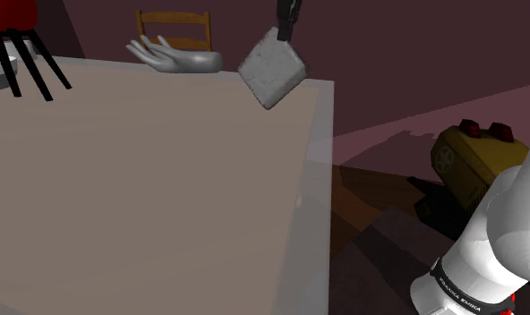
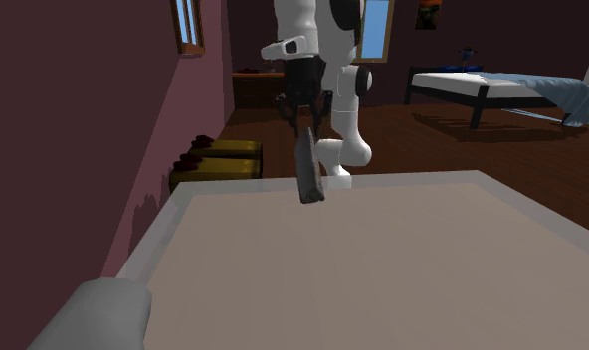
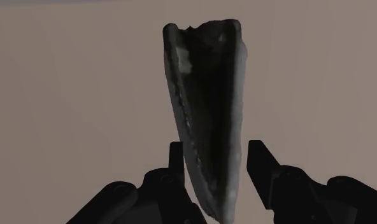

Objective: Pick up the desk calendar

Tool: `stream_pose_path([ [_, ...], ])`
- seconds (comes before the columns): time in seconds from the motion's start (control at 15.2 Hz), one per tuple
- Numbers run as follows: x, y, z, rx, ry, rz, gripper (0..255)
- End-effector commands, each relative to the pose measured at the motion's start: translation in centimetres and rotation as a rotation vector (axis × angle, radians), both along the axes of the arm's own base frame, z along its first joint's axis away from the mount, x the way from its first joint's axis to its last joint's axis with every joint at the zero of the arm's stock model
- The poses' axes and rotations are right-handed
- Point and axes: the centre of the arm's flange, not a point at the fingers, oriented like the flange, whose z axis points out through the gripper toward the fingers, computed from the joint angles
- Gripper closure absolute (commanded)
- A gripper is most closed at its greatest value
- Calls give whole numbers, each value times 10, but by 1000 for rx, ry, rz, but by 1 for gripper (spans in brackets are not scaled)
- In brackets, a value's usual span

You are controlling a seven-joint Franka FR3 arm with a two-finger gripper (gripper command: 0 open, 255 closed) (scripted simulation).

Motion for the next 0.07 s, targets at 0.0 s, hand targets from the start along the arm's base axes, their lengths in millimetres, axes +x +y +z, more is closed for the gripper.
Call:
stream_pose_path([
  [0.0,0,0,3,0,-1,0,255],
])
